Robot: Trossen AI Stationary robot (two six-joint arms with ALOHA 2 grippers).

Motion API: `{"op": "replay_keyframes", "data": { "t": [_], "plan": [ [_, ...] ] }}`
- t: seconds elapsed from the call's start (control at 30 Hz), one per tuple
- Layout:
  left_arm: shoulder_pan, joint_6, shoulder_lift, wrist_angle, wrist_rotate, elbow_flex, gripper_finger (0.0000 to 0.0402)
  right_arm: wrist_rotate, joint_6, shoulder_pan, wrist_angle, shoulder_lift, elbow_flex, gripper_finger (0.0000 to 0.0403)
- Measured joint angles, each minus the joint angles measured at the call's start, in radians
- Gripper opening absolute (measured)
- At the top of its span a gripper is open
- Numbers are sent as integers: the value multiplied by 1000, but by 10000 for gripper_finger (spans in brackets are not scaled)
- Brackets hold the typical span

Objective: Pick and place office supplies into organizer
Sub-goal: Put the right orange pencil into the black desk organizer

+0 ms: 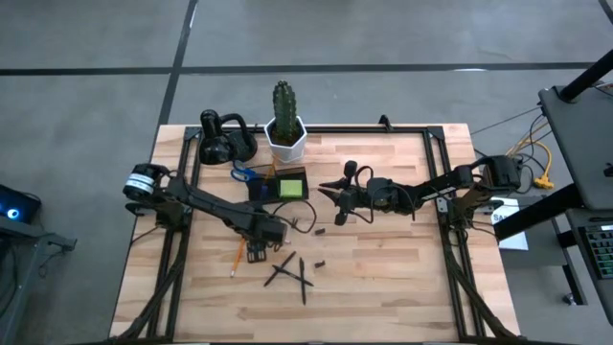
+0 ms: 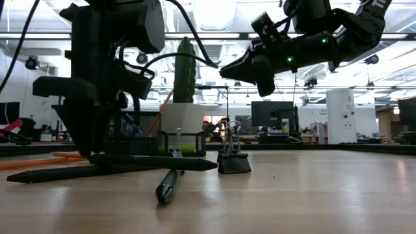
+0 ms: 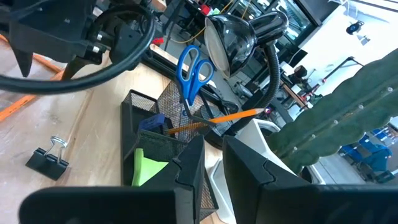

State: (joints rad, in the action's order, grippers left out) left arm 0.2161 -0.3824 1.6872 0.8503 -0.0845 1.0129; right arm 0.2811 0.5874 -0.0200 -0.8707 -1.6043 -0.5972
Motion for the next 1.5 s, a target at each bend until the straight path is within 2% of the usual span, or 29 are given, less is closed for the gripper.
{"op": "replay_keyframes", "data": {
  "t": [1.07,1.2,1.5],
  "plan": [
    [0,33,-2,-47,0,-64,168,0,0,0,0,0,0,47],
    [0,49,-2,-53,0,-67,154,0,0,0,0,0,0,47],
    [1,56,-1,-62,9,-69,97,0,0,0,-1,0,0,47]
  ]
}}
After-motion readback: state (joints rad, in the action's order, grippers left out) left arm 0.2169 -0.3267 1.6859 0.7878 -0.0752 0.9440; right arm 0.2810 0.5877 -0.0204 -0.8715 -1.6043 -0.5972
